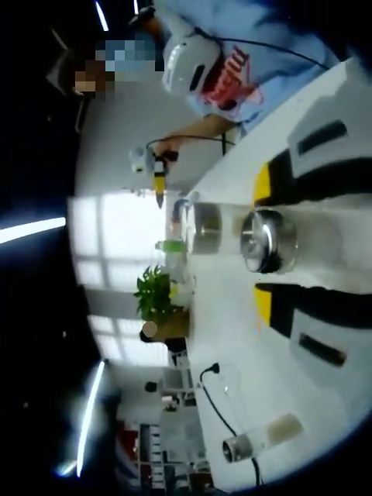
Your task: Rotate the seasoning bottle until the label or dispensing opening points toward the visible target arrow and the bottle remains upright within the marked orientation range
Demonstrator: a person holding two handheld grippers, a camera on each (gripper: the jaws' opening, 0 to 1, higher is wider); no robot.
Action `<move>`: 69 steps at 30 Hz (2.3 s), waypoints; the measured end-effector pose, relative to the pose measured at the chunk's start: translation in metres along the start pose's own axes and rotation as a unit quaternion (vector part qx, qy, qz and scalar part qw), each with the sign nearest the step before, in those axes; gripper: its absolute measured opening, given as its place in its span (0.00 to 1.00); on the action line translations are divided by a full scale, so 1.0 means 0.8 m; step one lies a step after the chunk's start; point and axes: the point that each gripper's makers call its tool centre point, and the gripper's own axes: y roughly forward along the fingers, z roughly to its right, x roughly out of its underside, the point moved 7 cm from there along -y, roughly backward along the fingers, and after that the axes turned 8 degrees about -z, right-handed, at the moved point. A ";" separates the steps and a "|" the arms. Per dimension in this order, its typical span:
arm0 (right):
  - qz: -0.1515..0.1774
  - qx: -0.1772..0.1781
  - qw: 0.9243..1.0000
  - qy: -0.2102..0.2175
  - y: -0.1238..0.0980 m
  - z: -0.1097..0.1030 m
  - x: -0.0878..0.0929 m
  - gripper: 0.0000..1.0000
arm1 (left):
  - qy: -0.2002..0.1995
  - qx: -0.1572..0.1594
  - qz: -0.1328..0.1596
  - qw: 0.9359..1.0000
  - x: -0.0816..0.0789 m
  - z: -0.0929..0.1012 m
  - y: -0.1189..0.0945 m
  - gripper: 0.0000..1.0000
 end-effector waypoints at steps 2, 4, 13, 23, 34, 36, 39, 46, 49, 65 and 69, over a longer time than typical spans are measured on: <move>-0.001 -0.002 1.000 0.000 0.000 0.000 0.000 0.99 | -0.005 -0.012 0.006 1.000 0.000 -0.002 -0.001 0.56; -0.001 -0.003 1.000 -0.001 0.000 0.000 0.000 0.99 | -0.013 -0.021 0.006 1.000 0.001 -0.004 -0.006 0.50; -0.002 -0.004 1.000 -0.004 0.000 -0.002 0.001 0.99 | -0.015 -0.056 -0.005 0.998 -0.002 0.005 -0.012 0.51; -0.002 -0.003 1.000 -0.002 0.000 0.000 0.000 0.99 | -0.028 -0.094 -0.001 0.995 -0.009 0.015 -0.023 0.58; -0.004 -0.005 1.000 -0.002 0.002 -0.002 0.000 0.99 | -0.031 -0.170 -0.003 0.985 -0.014 0.034 -0.034 0.58; -0.004 -0.005 1.000 -0.003 0.002 -0.003 0.000 0.99 | -0.032 -0.179 -0.002 0.983 -0.016 0.041 -0.032 0.58; -0.004 -0.005 1.000 -0.003 0.001 -0.002 0.000 0.99 | -0.040 -0.181 -0.017 0.982 -0.015 0.053 -0.029 0.58; -0.004 -0.005 1.000 -0.004 0.000 -0.005 0.000 0.99 | -0.031 -0.237 -0.022 0.971 -0.015 0.064 -0.028 0.57; -0.002 -0.004 1.000 -0.004 -0.001 -0.004 -0.001 0.99 | -0.039 -0.255 -0.018 0.966 -0.015 0.066 -0.030 0.57; 0.002 0.001 1.000 -0.010 -0.006 -0.003 -0.004 0.99 | -0.009 -0.354 -0.030 0.935 -0.021 0.075 -0.024 0.62; 0.002 0.002 1.000 -0.010 -0.005 -0.002 -0.004 0.99 | -0.029 -0.358 -0.020 0.933 -0.024 0.073 -0.023 0.67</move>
